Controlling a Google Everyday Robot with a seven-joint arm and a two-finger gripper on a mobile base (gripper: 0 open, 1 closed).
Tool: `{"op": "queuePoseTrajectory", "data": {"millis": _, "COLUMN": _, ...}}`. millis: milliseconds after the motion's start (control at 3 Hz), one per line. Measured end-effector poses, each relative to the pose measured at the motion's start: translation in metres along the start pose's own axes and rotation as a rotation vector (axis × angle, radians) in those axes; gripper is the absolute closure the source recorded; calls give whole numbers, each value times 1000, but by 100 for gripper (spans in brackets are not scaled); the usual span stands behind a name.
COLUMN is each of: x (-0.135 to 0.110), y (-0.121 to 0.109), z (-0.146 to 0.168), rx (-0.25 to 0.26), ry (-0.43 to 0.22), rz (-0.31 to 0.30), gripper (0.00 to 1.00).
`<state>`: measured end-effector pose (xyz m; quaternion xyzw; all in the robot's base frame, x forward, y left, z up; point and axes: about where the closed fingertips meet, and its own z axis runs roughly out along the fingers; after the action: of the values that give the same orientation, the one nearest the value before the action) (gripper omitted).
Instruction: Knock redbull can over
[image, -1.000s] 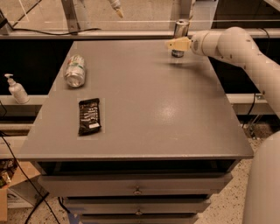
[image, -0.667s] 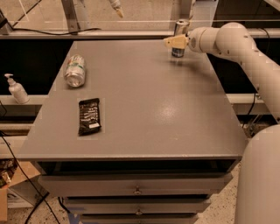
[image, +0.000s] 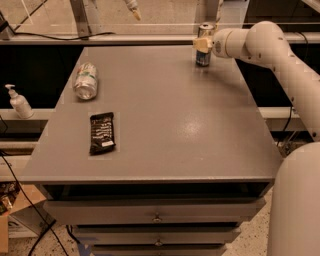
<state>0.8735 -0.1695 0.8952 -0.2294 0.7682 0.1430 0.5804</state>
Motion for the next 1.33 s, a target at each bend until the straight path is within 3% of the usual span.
{"op": "queuePoseTrajectory", "data": {"millis": 333, "x": -8, "y": 11, "z": -27, "rx": -38, "ry": 31, "rz": -70, "gripper": 88}}
{"op": "queuePoseTrajectory", "data": {"millis": 667, "x": -21, "y": 22, "z": -59, "rx": -88, "ry": 103, "rz": -170, "gripper": 100}}
{"op": "queuePoseTrajectory", "data": {"millis": 1000, "x": -21, "y": 35, "z": -75, "rx": -167, "ry": 200, "rz": -241, "gripper": 100}}
{"op": "queuePoseTrajectory", "data": {"millis": 1333, "x": -3, "y": 55, "z": -83, "rx": -272, "ry": 313, "rz": -269, "gripper": 100}}
